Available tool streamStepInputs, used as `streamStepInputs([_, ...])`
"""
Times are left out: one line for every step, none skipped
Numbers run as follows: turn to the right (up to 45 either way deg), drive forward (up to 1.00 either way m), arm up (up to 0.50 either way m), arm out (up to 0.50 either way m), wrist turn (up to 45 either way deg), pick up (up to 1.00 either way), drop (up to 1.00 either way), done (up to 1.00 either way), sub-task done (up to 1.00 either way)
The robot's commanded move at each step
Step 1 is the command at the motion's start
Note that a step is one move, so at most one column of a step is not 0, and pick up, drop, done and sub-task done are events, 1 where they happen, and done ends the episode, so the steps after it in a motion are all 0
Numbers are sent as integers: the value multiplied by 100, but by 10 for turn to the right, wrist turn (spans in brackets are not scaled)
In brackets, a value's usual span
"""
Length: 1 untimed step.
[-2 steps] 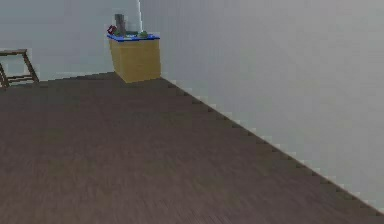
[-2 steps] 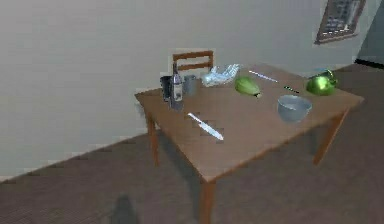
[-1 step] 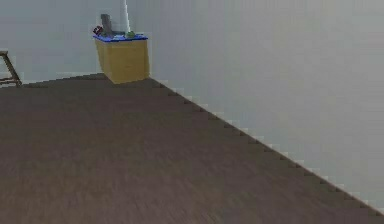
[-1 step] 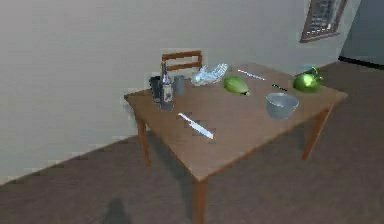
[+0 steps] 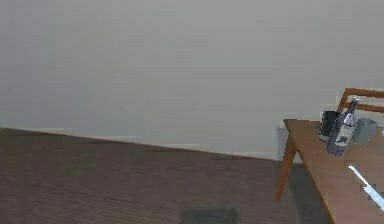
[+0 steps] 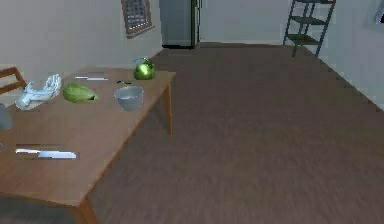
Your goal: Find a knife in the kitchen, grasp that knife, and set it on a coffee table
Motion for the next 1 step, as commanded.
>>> streamStepInputs([150, 0, 0, 0, 0, 0, 0, 0, 0])
